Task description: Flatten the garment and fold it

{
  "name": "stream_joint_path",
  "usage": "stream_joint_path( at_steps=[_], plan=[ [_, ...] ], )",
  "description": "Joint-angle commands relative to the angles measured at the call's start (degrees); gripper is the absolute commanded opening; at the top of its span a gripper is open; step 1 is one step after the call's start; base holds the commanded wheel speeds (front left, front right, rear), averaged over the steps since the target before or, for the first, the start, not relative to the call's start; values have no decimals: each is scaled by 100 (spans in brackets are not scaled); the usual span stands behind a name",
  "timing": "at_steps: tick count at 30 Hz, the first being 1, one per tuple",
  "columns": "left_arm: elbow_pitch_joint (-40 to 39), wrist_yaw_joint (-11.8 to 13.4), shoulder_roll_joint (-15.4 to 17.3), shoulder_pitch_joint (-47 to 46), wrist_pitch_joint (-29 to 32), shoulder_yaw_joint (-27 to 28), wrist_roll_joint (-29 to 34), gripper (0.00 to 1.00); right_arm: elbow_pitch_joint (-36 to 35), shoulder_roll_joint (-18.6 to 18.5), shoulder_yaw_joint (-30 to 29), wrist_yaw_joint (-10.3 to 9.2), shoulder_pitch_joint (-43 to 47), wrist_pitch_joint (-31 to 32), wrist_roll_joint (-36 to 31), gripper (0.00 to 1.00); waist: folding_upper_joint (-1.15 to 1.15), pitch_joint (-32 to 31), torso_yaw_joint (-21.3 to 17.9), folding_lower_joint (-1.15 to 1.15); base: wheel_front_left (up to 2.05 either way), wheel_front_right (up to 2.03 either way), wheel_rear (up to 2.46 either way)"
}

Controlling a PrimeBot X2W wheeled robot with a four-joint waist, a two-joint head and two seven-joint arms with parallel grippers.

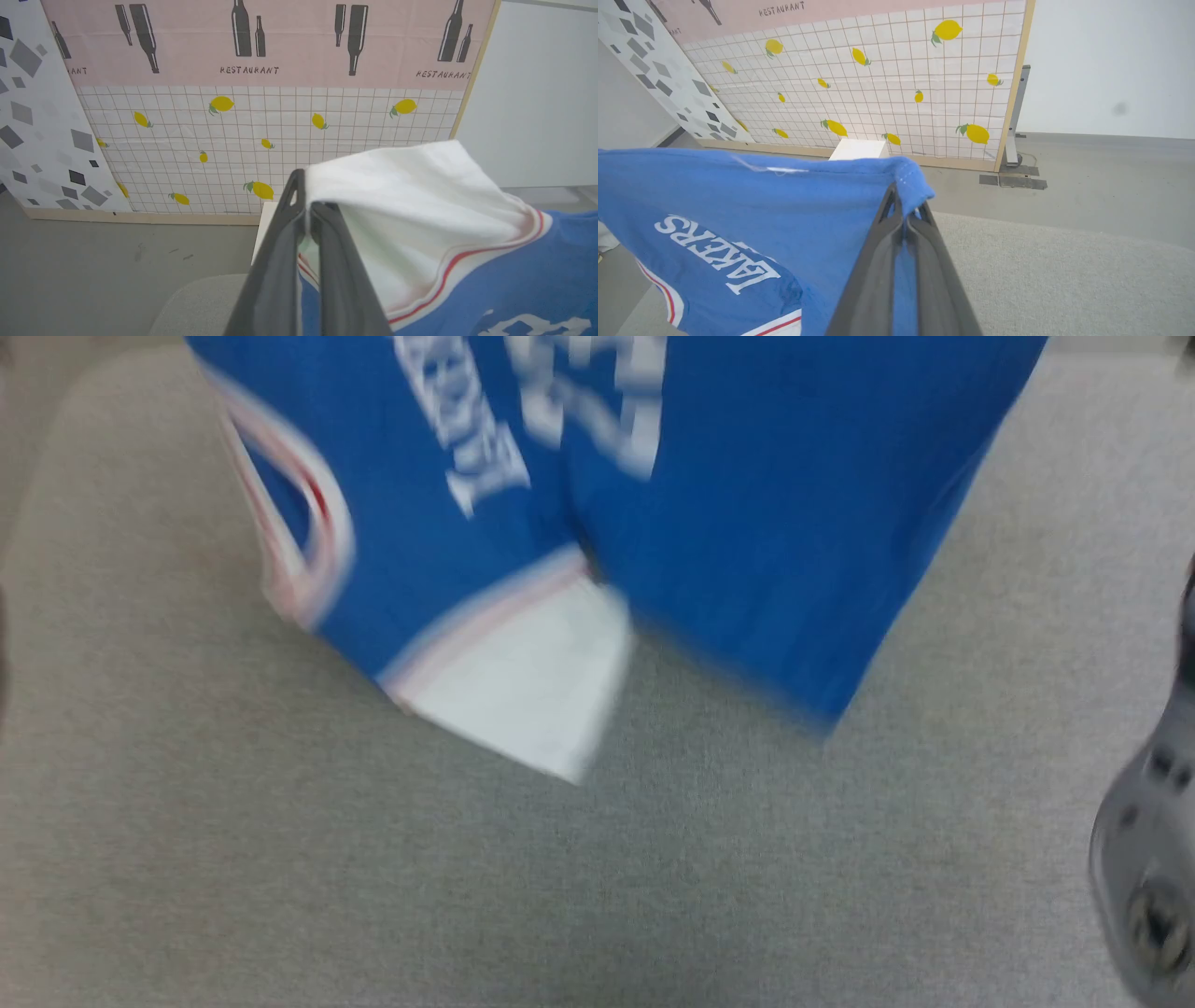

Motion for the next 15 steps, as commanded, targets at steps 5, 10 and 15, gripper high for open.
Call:
stream_joint_path(
  at_steps=[5, 10, 15],
  plan=[
    [564, -57, -34, -1436, -623, 166, 411, 0, 714, 51, -434, -8, -1514, -1083, -489, 0, 0, 1174, -173, 0, 0, 0, 0],
    [891, -152, -102, -2219, -1575, 385, 588, 0, 1303, 54, -631, -8, -2362, -2021, -653, 0, 0, 1504, -179, 0, 0, 0, 0],
    [1122, -292, -165, -2568, -2528, 516, 709, 0, 1746, 54, -795, -8, -2727, -2615, -704, 0, 0, 1705, -132, 0, 0, 0, 0]
  ],
)
